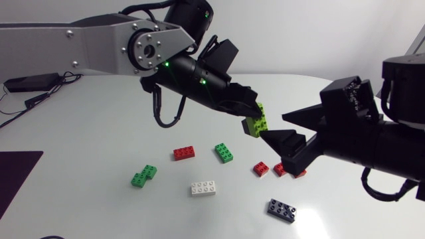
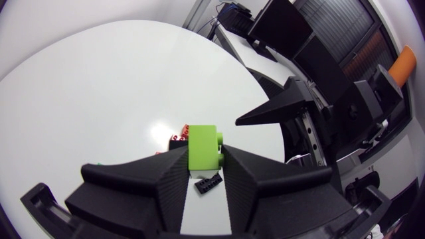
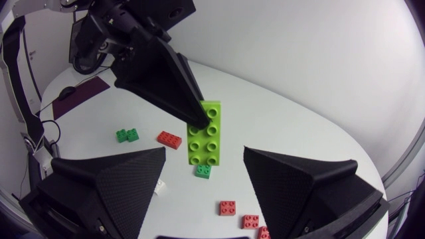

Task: Separate the duplo bricks

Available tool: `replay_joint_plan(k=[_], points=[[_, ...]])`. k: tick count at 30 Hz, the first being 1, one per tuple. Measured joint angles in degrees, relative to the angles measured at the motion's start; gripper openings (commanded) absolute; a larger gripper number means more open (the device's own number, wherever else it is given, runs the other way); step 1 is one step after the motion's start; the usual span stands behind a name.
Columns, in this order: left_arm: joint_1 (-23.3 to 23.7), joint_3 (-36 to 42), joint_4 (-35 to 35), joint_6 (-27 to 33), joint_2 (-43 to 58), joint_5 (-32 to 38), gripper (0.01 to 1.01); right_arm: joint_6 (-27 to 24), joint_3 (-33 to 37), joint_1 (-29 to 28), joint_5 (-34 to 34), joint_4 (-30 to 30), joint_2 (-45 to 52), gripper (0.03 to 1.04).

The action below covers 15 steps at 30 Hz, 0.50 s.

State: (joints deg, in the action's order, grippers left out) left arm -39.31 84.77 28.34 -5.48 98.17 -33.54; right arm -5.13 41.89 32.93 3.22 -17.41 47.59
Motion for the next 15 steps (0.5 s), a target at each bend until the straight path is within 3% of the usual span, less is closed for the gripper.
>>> replay_joint_plan(k=[2, 9, 15], points=[[0.00, 0.00, -0.26, -0.31, 0.11, -0.44, 0.264, 0.61, 0.44, 0.55, 0.02, 1.07, 1.36, 0.79], [0.00, 0.87, -0.57, -0.87, 0.09, -1.31, 0.264, 1.31, 0.44, 0.90, -0.20, 4.20, 5.44, 0.78], [0.68, 1.07, -0.70, -1.68, 0.11, -2.54, 0.264, 1.31, 0.44, 0.98, -0.26, 5.18, 6.29, 0.44]])
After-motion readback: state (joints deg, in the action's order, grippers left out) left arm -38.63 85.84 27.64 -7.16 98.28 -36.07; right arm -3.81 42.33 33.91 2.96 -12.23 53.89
